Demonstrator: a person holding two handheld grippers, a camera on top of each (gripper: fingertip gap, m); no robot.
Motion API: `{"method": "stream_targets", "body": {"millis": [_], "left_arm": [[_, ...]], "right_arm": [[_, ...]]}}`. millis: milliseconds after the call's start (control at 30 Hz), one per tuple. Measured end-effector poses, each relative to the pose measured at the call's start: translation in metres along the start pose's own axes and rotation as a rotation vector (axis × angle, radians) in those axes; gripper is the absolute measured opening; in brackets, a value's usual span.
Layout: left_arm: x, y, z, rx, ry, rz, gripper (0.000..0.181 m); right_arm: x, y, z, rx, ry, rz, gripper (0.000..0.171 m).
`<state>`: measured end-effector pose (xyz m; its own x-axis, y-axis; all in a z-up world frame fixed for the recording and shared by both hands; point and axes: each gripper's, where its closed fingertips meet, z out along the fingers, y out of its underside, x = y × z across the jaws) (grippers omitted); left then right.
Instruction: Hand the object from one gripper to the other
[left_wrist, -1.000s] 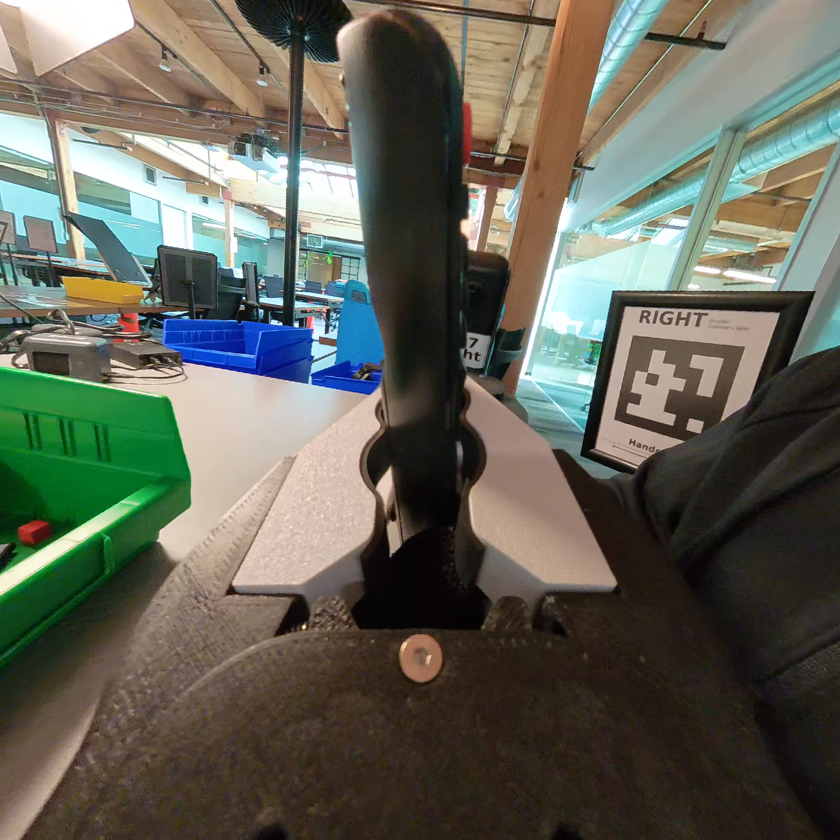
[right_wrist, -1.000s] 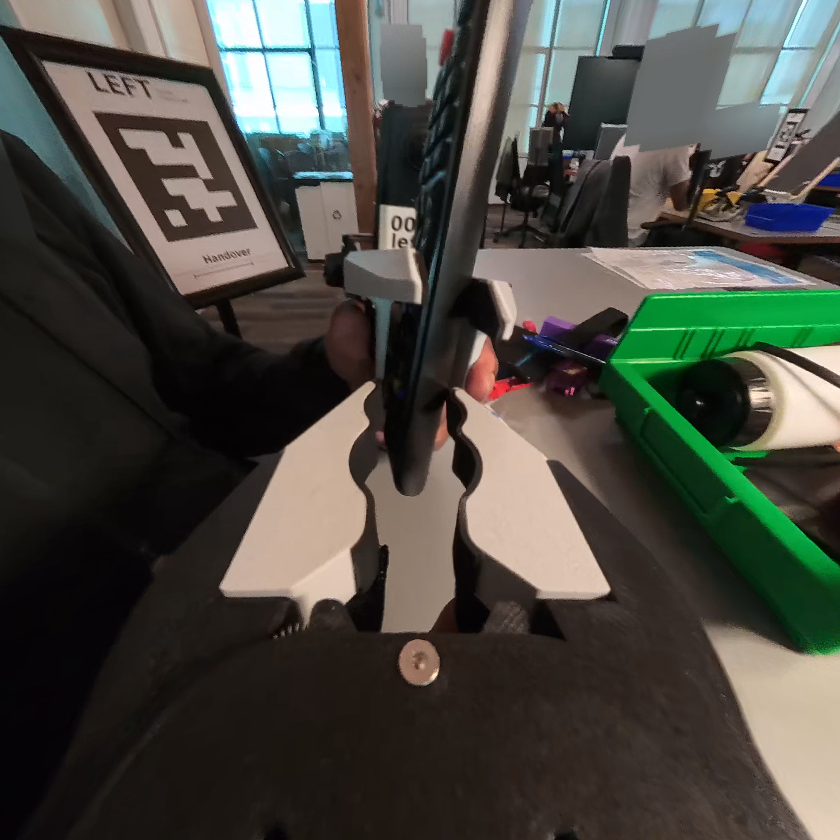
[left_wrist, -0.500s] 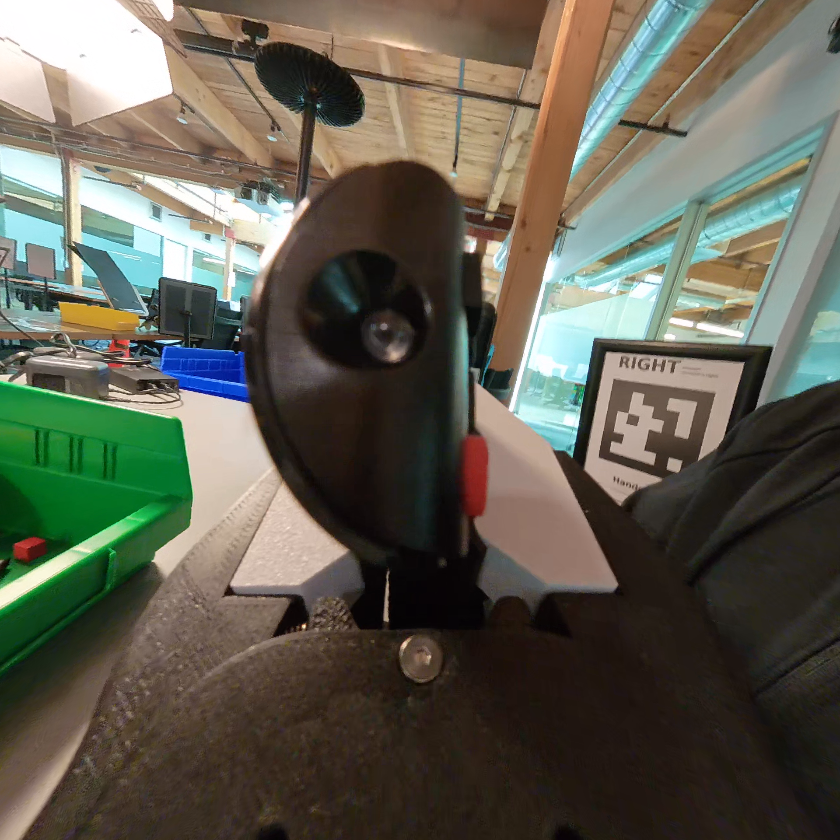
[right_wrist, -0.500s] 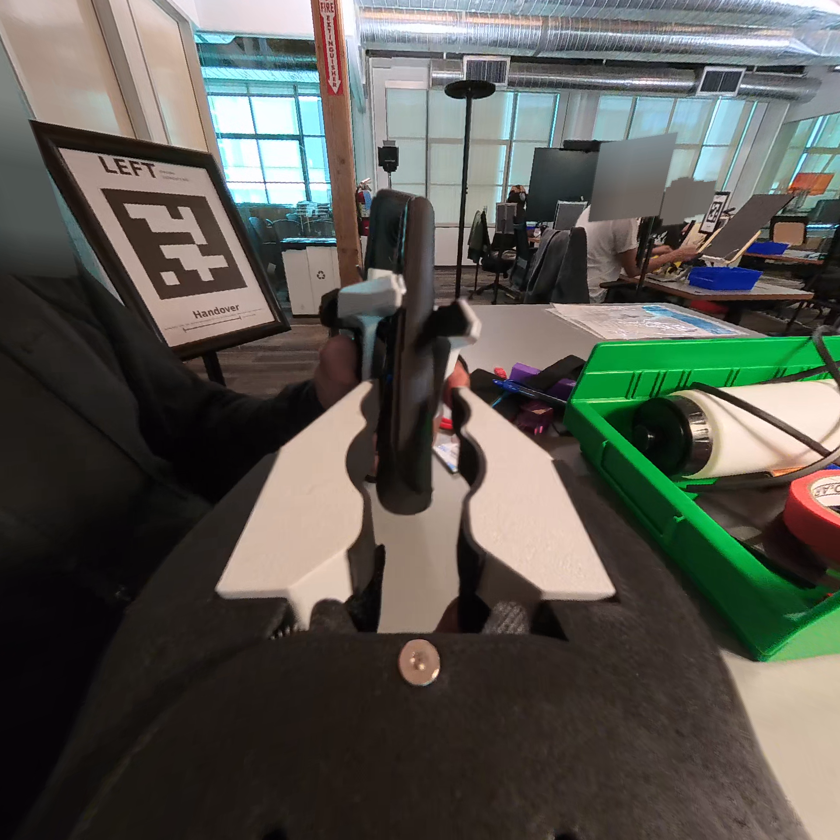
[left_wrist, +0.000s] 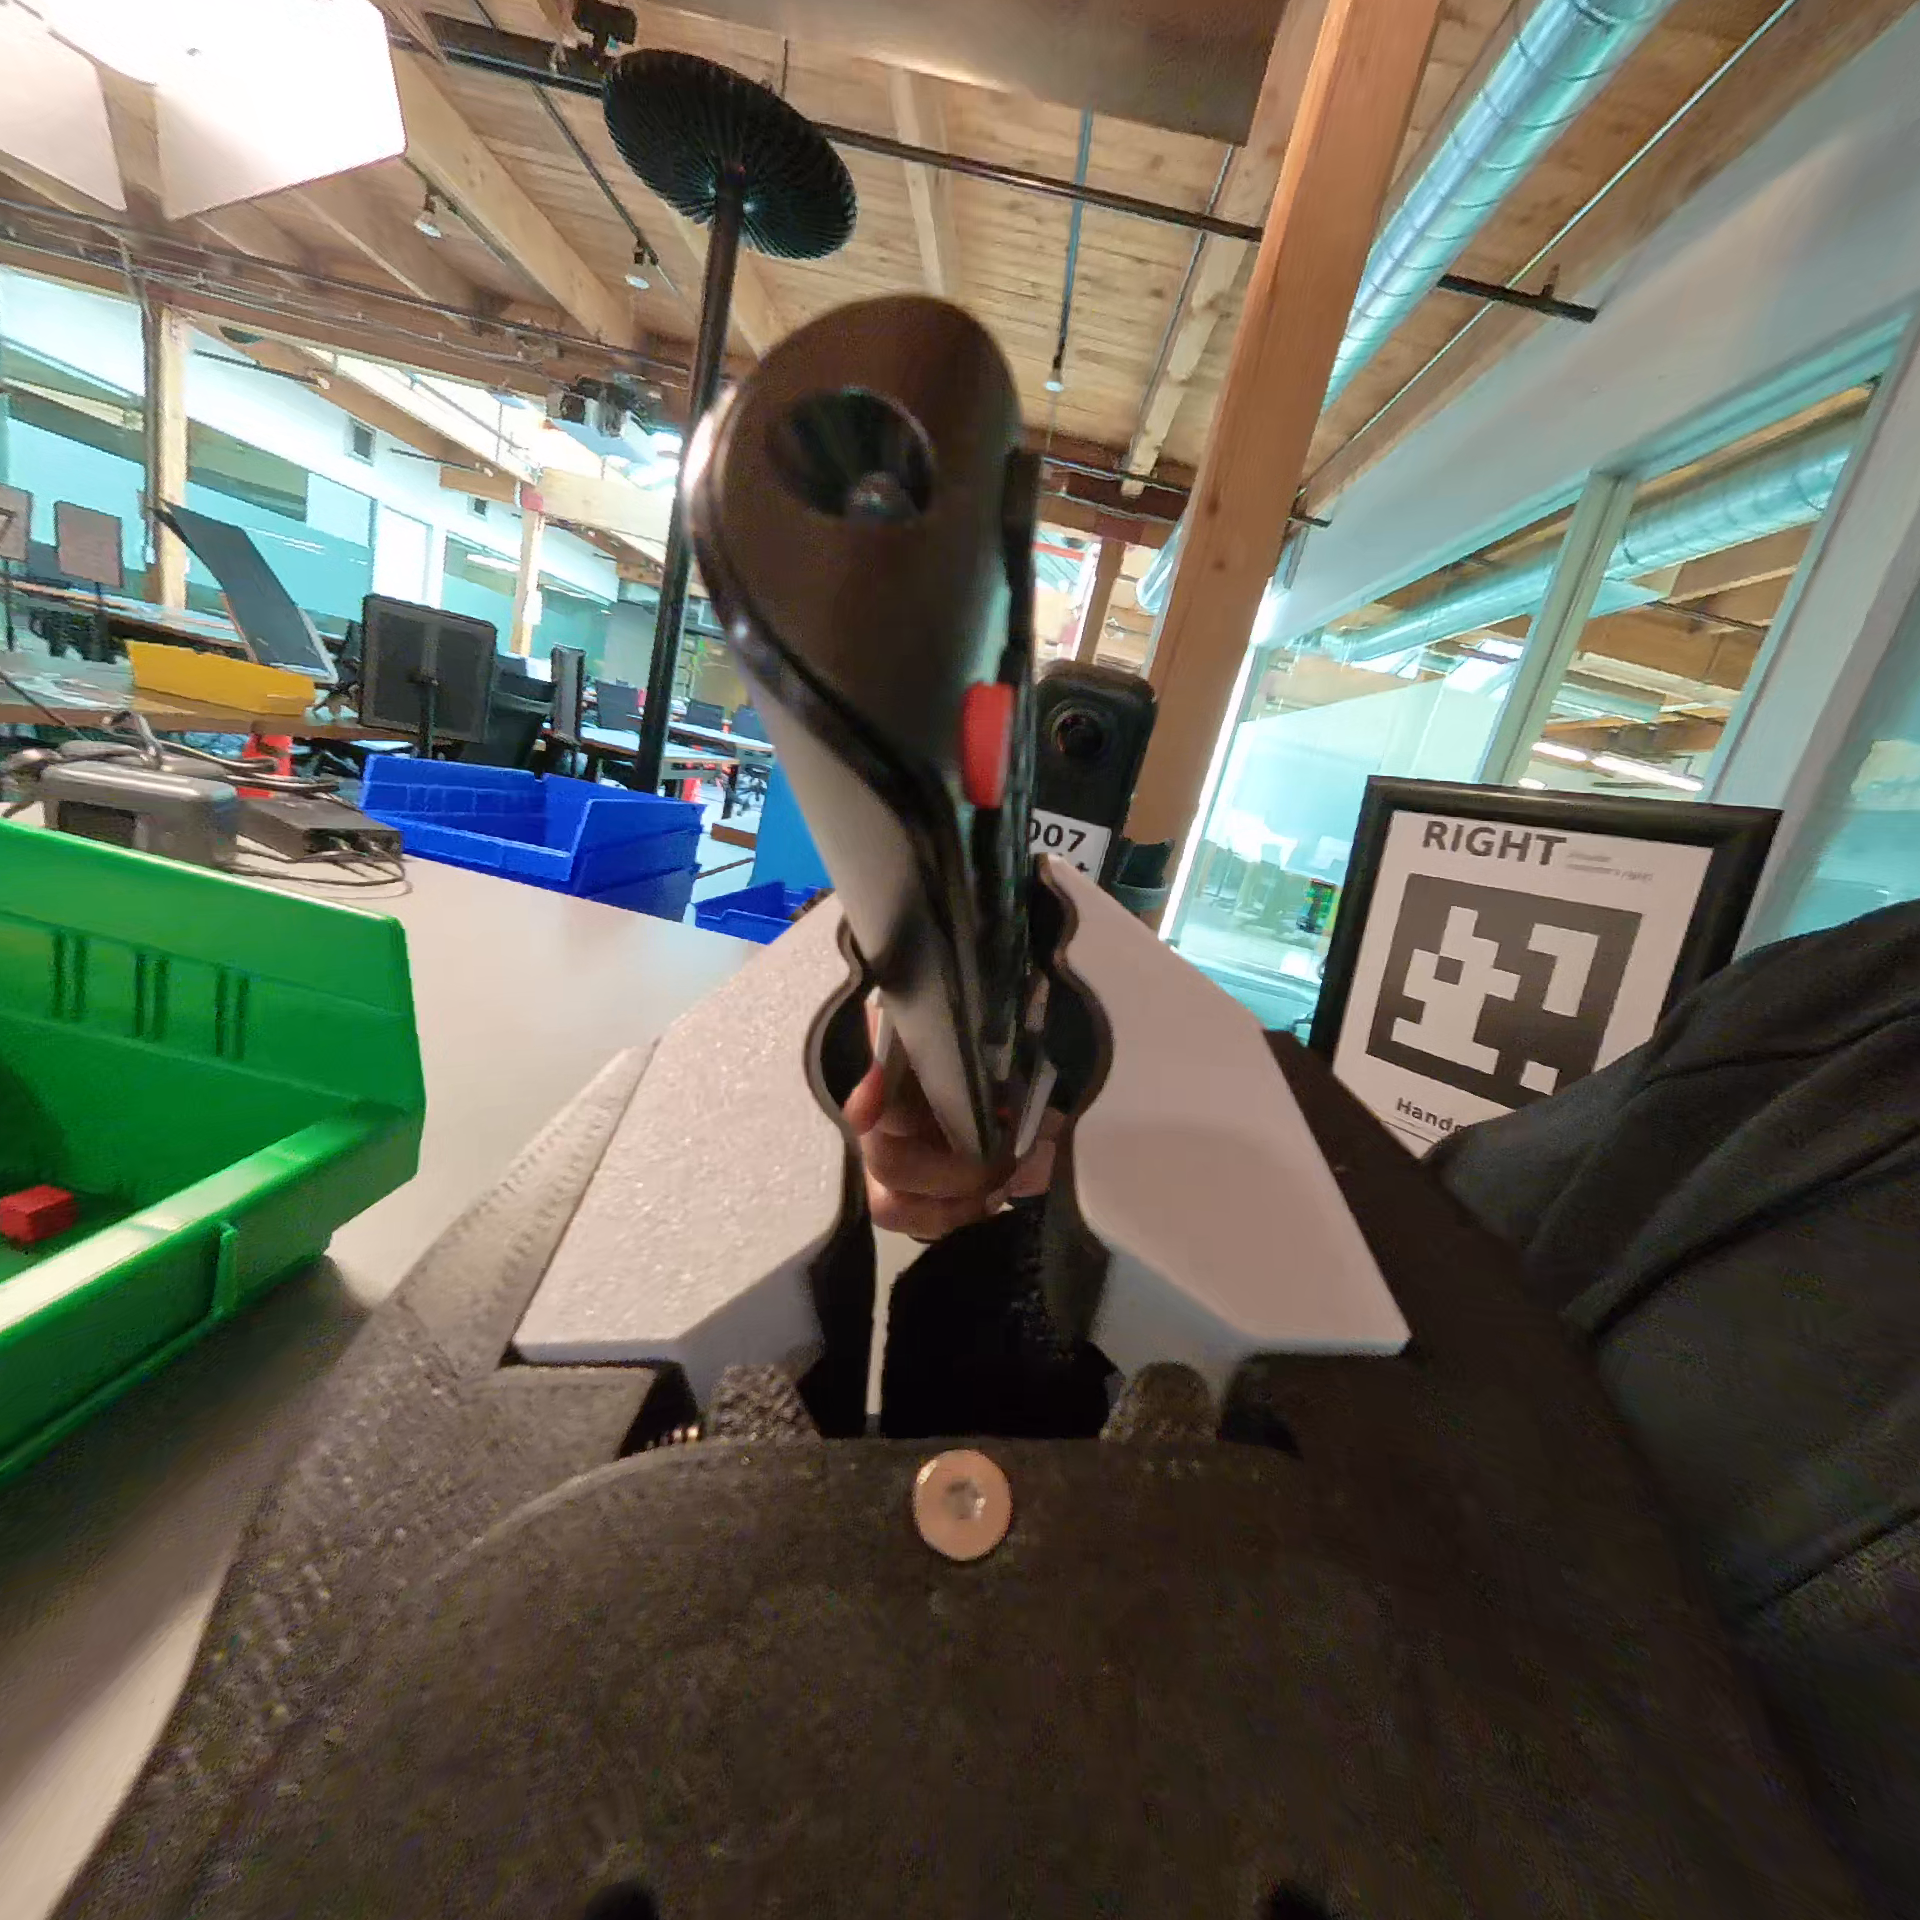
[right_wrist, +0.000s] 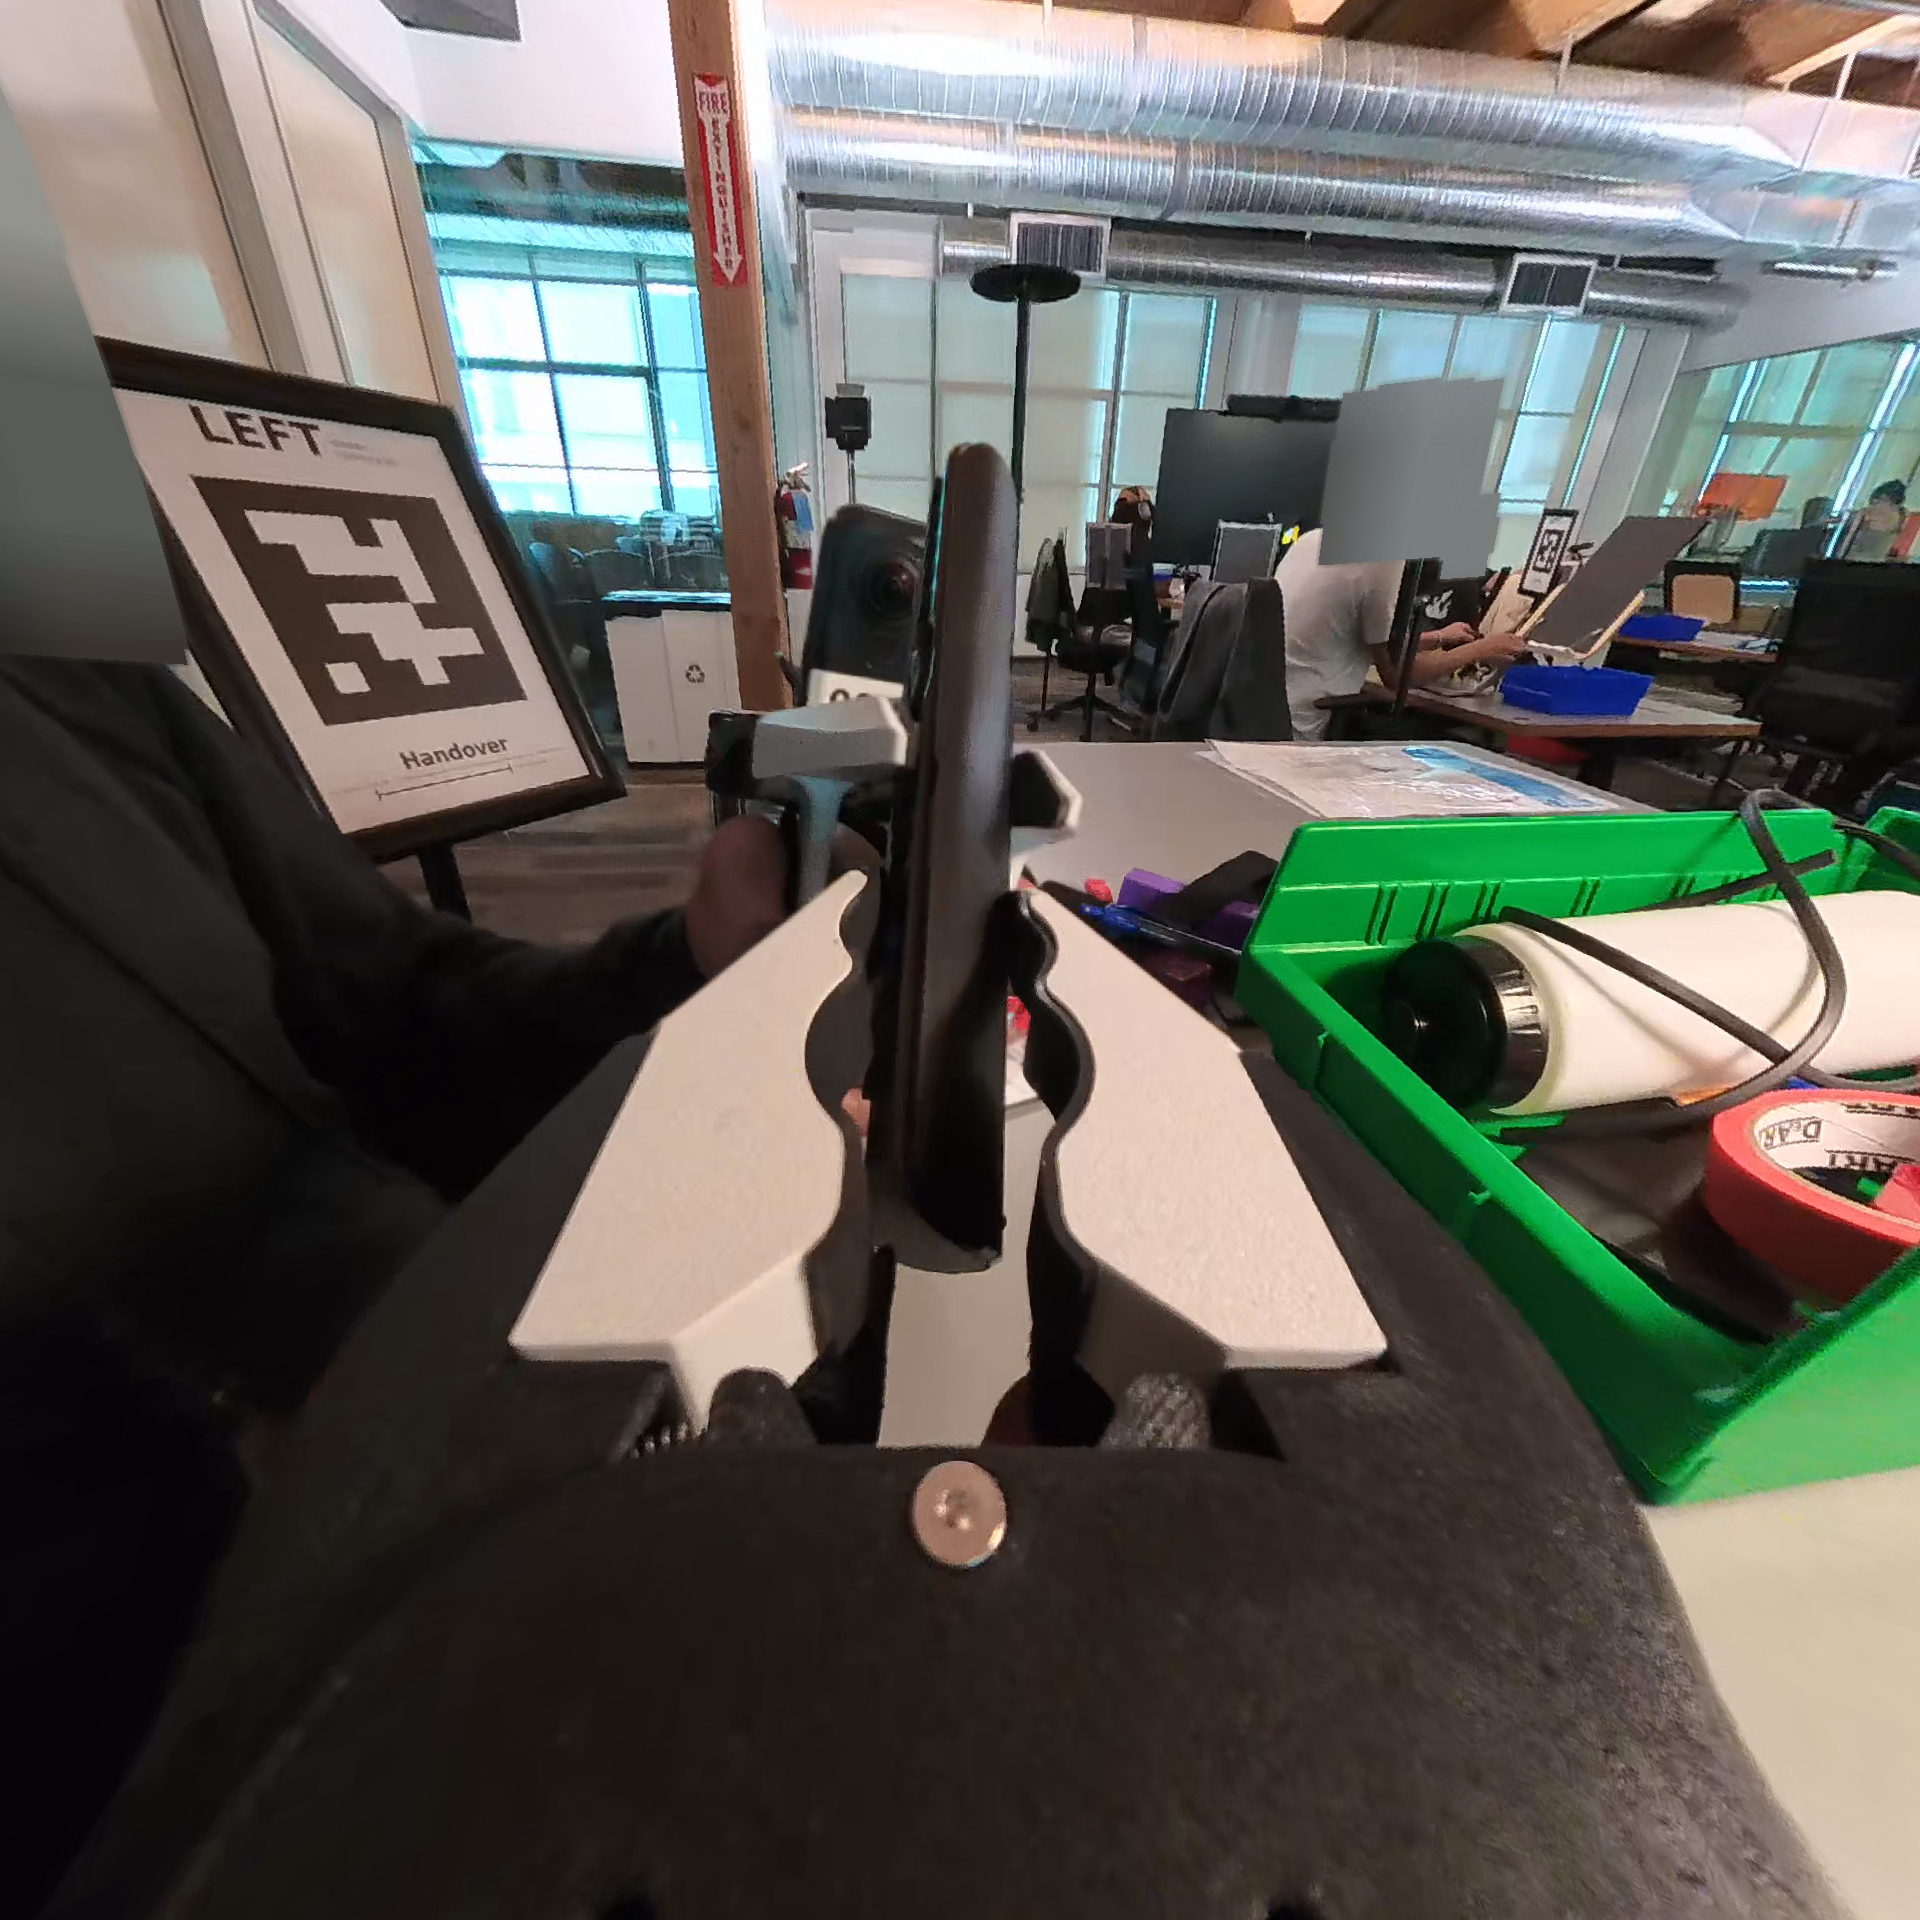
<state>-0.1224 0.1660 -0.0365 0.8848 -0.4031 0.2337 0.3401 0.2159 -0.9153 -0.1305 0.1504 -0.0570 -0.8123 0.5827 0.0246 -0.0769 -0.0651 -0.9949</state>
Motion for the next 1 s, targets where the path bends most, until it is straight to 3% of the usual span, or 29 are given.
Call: {"method": "stream_targets", "body": {"millis": [100,200,433,767,1000], "left_arm": [[0.0,-0.002,-0.002,-0.006,-0.023,0.078,0.026],[0.007,0.003,0.0,-0.037,0.001,0.112,0.026],[0.004,0.013,0.005,-0.085,-0.021,0.115,0.029],[-0.002,0.011,0.002,-0.077,-0.061,0.14,0.027],[-0.003,0.004,0.001,-0.041,-0.078,0.146,0.026]], "right_arm": [[-0.003,-0.001,0.001,0.015,-0.016,0.009,0.026],[-0.002,-0.009,-0.006,0.047,-0.02,0.018,0.045],[0.006,-0.006,-0.008,0.01,0.028,-0.02,0.029],[0.008,-0.001,-0.006,0.005,0.043,-0.021,0.032],[0.0,0.014,0.002,-0.072,0.01,-0.042,0.025]]}}
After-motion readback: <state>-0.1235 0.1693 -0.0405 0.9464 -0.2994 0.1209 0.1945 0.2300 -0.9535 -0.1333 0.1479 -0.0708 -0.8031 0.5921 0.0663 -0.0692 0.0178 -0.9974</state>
